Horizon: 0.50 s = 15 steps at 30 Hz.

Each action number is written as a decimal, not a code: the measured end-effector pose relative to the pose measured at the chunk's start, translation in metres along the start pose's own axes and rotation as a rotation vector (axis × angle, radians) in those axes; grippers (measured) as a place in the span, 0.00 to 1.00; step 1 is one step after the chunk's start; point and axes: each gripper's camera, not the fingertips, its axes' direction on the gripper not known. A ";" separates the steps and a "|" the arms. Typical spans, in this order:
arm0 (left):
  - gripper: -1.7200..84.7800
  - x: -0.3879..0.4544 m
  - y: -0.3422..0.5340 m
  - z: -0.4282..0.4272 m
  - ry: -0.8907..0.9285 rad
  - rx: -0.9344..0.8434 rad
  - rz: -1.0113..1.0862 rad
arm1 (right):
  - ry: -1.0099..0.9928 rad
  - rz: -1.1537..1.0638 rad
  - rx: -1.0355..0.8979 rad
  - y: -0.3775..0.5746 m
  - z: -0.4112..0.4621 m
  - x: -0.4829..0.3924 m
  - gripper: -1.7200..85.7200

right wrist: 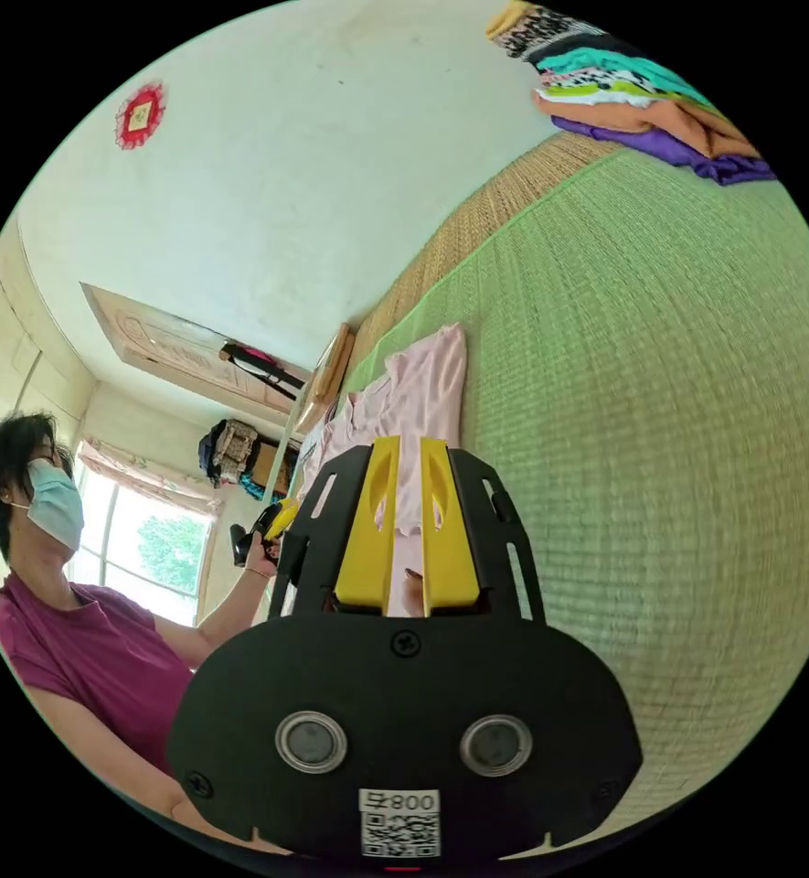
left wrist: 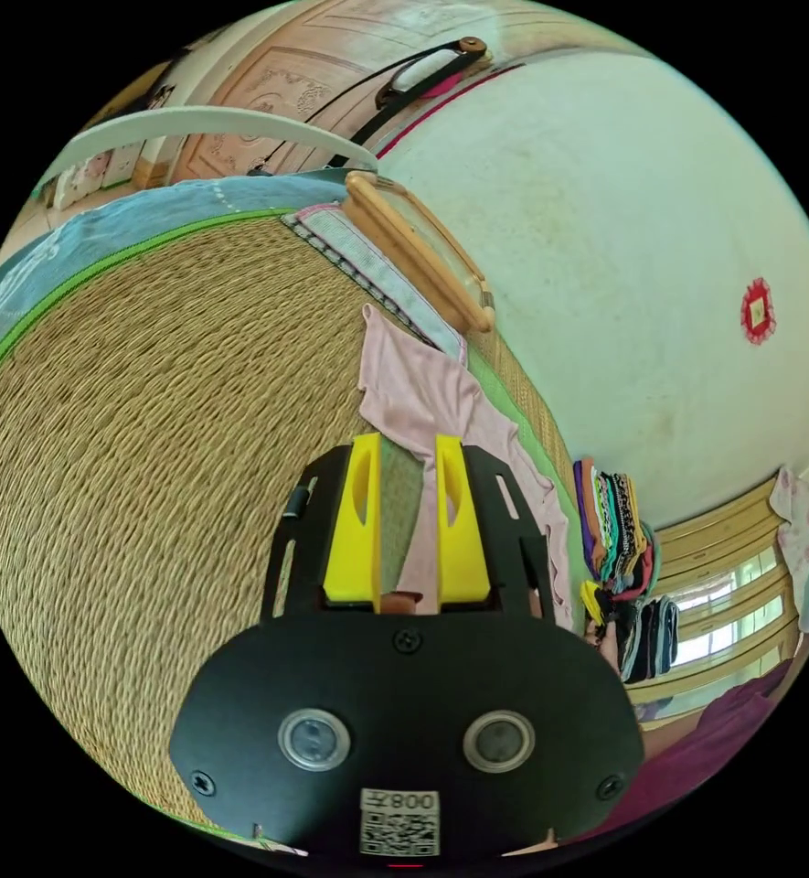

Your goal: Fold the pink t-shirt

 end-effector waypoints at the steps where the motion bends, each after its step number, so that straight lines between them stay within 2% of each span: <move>1: 0.12 -0.013 -0.004 -0.002 0.013 -0.002 -0.004 | 0.019 -0.040 -0.008 -0.013 0.014 -0.027 0.08; 6: 0.07 -0.061 -0.013 -0.017 0.093 0.002 -0.057 | 0.025 -0.272 -0.221 -0.066 0.124 -0.153 0.10; 11: 0.03 -0.096 -0.009 -0.051 0.170 0.074 -0.049 | -0.050 -0.512 -0.492 -0.094 0.291 -0.285 0.10; 15: 0.03 -0.122 -0.002 -0.070 0.217 0.113 -0.054 | -0.056 -0.634 -0.611 -0.102 0.391 -0.363 0.11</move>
